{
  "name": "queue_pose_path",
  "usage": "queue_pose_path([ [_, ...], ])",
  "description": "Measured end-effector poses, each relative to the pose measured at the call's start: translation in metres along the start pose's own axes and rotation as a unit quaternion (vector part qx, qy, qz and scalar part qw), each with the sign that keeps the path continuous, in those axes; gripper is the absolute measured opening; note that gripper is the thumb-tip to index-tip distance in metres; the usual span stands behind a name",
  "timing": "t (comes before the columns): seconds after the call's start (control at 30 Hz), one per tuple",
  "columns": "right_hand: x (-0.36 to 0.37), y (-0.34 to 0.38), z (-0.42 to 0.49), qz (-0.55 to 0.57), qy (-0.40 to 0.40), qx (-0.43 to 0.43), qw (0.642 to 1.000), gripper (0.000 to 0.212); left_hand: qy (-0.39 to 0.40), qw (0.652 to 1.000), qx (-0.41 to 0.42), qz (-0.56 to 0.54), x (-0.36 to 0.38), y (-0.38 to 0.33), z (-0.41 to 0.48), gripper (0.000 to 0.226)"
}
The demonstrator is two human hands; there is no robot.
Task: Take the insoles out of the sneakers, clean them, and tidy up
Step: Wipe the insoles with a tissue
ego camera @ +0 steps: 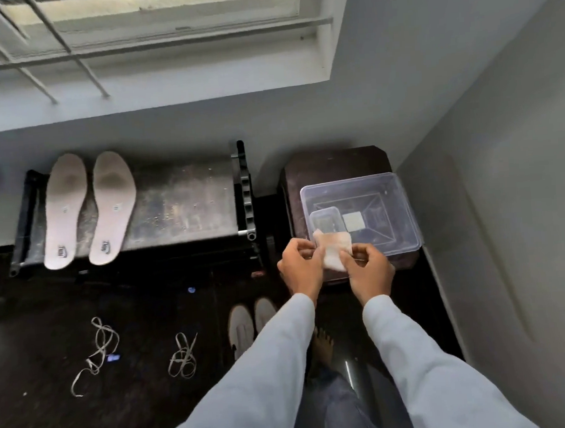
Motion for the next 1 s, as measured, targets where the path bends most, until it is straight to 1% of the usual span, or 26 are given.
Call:
queue_pose_path([
  [0.1, 0.007, -0.012, 0.048, -0.025, 0.013, -0.006, 1.000, 0.009, -0.023, 0.999, 0.000, 0.048, 0.041, -0.005, 0.027, 0.009],
  [0.2, 0.020, -0.012, 0.078, -0.062, 0.026, -0.033, 0.997, 0.012, -0.043, 0.994, 0.013, 0.101, 0.057, -0.009, 0.047, 0.007],
  [0.27, 0.031, -0.015, 0.092, -0.069, 0.041, -0.045, 0.996, 0.014, -0.055, 0.992, 0.015, 0.115, 0.059, -0.006, 0.059, 0.005],
  [0.43, 0.046, -0.015, 0.105, -0.089, 0.070, -0.083, 0.990, 0.015, -0.064, 0.989, 0.024, 0.128, 0.047, -0.002, 0.070, 0.002],
  [0.57, 0.043, -0.011, 0.102, -0.101, 0.050, -0.099, 0.989, 0.019, -0.073, 0.989, 0.031, 0.122, 0.032, 0.003, 0.061, 0.003],
  [0.67, 0.036, 0.002, 0.092, -0.099, 0.030, -0.136, 0.985, 0.022, -0.078, 0.988, 0.035, 0.131, 0.013, 0.018, 0.052, 0.002],
  [0.73, 0.035, 0.014, 0.073, -0.087, 0.036, -0.174, 0.980, 0.021, -0.080, 0.984, 0.054, 0.149, -0.004, 0.031, 0.044, 0.005],
  [0.87, 0.053, 0.033, 0.012, -0.101, 0.098, -0.286, 0.948, 0.022, -0.056, 0.959, 0.103, 0.256, -0.041, 0.066, 0.024, 0.024],
  [0.93, 0.074, 0.030, -0.028, -0.140, 0.141, -0.329, 0.923, 0.023, -0.032, 0.944, 0.120, 0.307, -0.065, 0.093, 0.014, 0.033],
  [1.0, 0.099, 0.012, -0.065, -0.200, 0.186, -0.347, 0.897, 0.030, -0.012, 0.915, 0.142, 0.377, -0.088, 0.124, 0.006, 0.041],
])
Point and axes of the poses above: each hand's wrist, its own z-axis towards the middle knuckle, its own x-axis out of the palm, y = z × x, the point moved 9 cm from there along z, towards the middle knuckle, and after that the axes turned 4 degrees about -x, right-handed, at the moved point
